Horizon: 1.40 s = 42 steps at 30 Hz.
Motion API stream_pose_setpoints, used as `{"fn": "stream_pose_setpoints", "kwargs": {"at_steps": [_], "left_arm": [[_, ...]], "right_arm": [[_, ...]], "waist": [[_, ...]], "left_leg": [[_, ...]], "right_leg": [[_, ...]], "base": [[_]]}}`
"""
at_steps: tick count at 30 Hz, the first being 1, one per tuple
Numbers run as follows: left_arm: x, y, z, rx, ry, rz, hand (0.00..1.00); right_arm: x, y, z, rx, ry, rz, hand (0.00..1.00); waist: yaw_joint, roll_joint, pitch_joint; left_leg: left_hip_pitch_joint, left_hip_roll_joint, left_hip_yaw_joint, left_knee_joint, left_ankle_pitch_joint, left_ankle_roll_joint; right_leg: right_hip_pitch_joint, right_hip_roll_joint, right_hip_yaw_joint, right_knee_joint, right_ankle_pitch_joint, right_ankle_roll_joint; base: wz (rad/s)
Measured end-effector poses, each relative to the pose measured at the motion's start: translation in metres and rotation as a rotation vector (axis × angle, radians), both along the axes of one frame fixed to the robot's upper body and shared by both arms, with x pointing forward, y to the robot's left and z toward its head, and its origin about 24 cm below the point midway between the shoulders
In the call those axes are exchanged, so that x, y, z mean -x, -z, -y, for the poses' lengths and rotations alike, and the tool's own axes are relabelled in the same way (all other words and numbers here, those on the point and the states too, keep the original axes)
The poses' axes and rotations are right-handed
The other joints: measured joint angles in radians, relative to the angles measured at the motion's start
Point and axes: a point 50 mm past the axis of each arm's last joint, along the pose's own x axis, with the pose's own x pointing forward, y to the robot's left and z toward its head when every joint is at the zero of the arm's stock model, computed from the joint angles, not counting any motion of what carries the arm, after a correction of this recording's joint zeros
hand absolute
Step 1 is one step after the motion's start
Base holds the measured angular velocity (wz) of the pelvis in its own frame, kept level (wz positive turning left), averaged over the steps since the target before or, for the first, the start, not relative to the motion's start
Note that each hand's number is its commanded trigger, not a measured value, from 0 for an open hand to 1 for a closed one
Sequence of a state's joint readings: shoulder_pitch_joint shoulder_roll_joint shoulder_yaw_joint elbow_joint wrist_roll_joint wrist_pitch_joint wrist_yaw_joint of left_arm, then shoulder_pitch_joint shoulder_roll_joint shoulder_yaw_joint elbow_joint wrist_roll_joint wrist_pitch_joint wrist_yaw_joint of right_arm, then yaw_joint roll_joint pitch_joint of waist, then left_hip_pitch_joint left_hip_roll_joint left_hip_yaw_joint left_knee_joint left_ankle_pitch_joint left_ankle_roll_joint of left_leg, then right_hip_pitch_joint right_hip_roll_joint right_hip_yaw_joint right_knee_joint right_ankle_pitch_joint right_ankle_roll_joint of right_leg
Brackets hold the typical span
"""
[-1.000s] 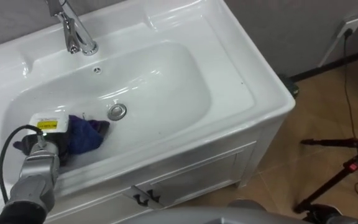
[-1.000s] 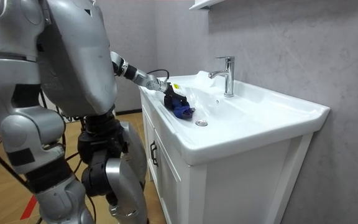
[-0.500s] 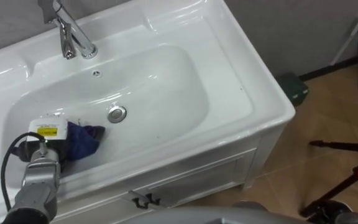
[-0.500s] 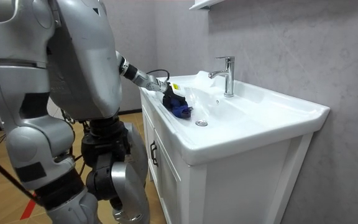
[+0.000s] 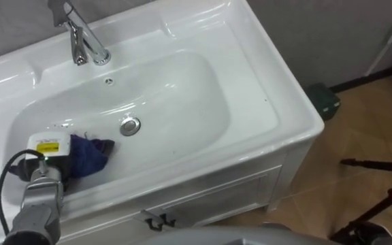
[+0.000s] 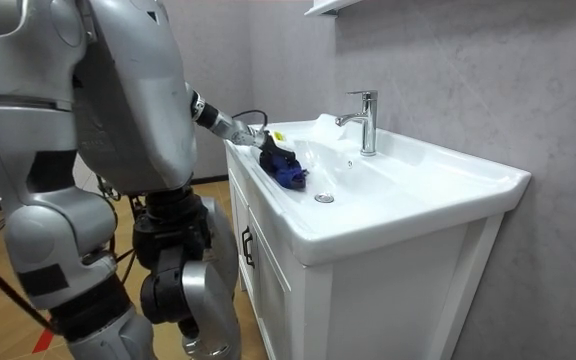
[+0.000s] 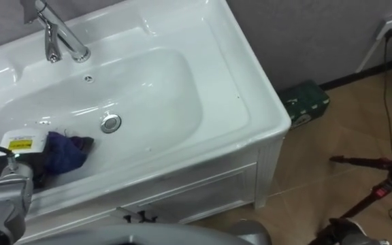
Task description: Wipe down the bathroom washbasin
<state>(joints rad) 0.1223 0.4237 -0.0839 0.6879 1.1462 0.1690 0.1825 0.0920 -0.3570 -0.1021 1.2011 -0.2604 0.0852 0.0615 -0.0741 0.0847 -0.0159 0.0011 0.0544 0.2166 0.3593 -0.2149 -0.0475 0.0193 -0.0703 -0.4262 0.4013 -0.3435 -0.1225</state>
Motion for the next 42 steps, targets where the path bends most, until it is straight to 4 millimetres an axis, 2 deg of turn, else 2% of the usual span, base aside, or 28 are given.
{"fn": "stream_pose_setpoints", "kwargs": {"at_steps": [4, 6, 10, 12, 15, 20, 21, 22, 23, 26, 35, 40, 42], "left_arm": [[0.005, -0.008, -0.018, 0.035, -0.102, 0.114, 1.00], [0.001, -0.018, -0.026, 0.033, -0.121, 0.202, 1.00], [-0.010, -0.037, -0.032, 0.033, -0.127, 0.369, 1.00], [-0.017, -0.051, -0.033, 0.029, -0.118, 0.486, 1.00], [-0.022, -0.064, -0.034, 0.030, -0.119, 0.609, 1.00], [-0.035, -0.090, -0.025, 0.009, -0.030, 0.809, 1.00], [-0.037, -0.094, -0.022, 0.009, -0.010, 0.840, 1.00], [-0.039, -0.096, -0.020, 0.008, 0.000, 0.854, 1.00], [-0.041, -0.101, -0.018, 0.007, 0.020, 0.887, 1.00], [-0.046, -0.114, -0.012, 0.006, 0.071, 0.978, 1.00], [-0.051, -0.126, -0.008, 0.020, 0.120, 1.079, 1.00], [-0.048, -0.131, -0.015, 0.061, 0.056, 1.149, 1.00], [-0.045, -0.132, -0.019, 0.058, 0.030, 1.163, 1.00]], "right_arm": [[0.005, 0.000, 0.000, -0.005, 0.043, 0.013, 0.00], [0.012, 0.000, 0.001, -0.014, 0.074, 0.027, 0.00], [0.019, 0.001, 0.000, -0.031, 0.116, 0.048, 0.00], [0.024, 0.003, -0.004, -0.045, 0.132, 0.060, 0.00], [0.026, 0.005, -0.008, -0.061, 0.165, 0.076, 0.00], [0.035, 0.011, -0.021, -0.097, 0.193, 0.067, 0.00], [0.036, 0.012, -0.023, -0.103, 0.193, 0.064, 0.00], [0.036, 0.012, -0.023, -0.105, 0.192, 0.065, 0.00], [0.036, 0.013, -0.025, -0.107, 0.186, 0.064, 0.00], [0.039, 0.015, -0.030, -0.120, 0.183, 0.065, 0.00], [0.045, 0.017, -0.033, -0.139, 0.184, 0.038, 0.00], [0.050, 0.017, -0.033, -0.135, 0.171, 0.018, 0.00], [0.055, 0.017, -0.033, -0.134, 0.172, 0.005, 0.00]], "waist": [[0.008, 0.004, 0.0007], [0.030, 0.005, 0.0023], [0.060, -0.001, 0.0097], [0.087, -0.008, 0.0132], [0.097, -0.011, 0.0143], [0.090, -0.023, 0.0137], [0.083, -0.018, 0.0113], [0.079, -0.018, 0.0119], [0.078, -0.023, 0.0159], [0.070, -0.022, 0.0164], [0.056, -0.016, 0.0167], [0.078, -0.016, 0.0163], [0.103, -0.015, 0.0162]], "left_leg": [[-0.001, 0.002, -0.009, -0.006, 0.000, 0.000], [-0.014, 0.002, -0.020, -0.002, 0.000, 0.000], [-0.042, 0.000, -0.056, 0.020, 0.000, 0.000], [-0.041, 0.000, -0.056, 0.018, 0.000, 0.000], [-0.048, -0.001, -0.060, 0.018, 0.000, 0.000], [-0.054, -0.002, -0.057, 0.013, 0.000, 0.000], [-0.054, -0.001, -0.057, 0.012, 0.000, 0.000], [-0.054, -0.001, -0.057, 0.013, 0.000, 0.000], [-0.052, -0.001, -0.057, 0.010, 0.000, 0.000], [-0.049, 0.000, -0.057, 0.012, 0.000, 0.000], [-0.041, 0.002, -0.057, 0.002, 0.000, 0.000], [-0.041, 0.002, -0.056, 0.002, 0.000, 0.000], [-0.040, 0.002, -0.058, 0.003, 0.000, 0.000]], "right_leg": [[0.002, 0.004, -0.008, -0.005, 0.001, -0.001], [-0.004, 0.004, -0.024, -0.005, 0.001, -0.001], [-0.004, 0.004, -0.052, -0.014, 0.001, -0.001], [-0.008, 0.006, -0.053, -0.018, 0.001, -0.002], [-0.007, 0.006, -0.058, -0.022, 0.002, -0.001], [0.002, 0.006, -0.079, -0.030, 0.005, 0.003], [0.005, 0.007, -0.082, -0.035, 0.007, 0.003], [0.007, 0.008, -0.083, -0.038, 0.009, 0.004], [0.009, 0.009, -0.083, -0.040, 0.011, 0.004], [0.016, 0.012, -0.083, -0.049, 0.013, 0.006], [0.016, 0.019, -0.067, -0.059, 0.019, 0.005], [0.017, 0.019, -0.069, -0.059, 0.019, 0.004], [0.016, 0.019, -0.067, -0.059, 0.019, 0.004]], "base": [[0.04], [0.22], [0.27], [0.09], [0.08], [0.12], [0.05], [0.00], [0.00], [-0.01], [-0.04], [0.00], [0.00]]}}
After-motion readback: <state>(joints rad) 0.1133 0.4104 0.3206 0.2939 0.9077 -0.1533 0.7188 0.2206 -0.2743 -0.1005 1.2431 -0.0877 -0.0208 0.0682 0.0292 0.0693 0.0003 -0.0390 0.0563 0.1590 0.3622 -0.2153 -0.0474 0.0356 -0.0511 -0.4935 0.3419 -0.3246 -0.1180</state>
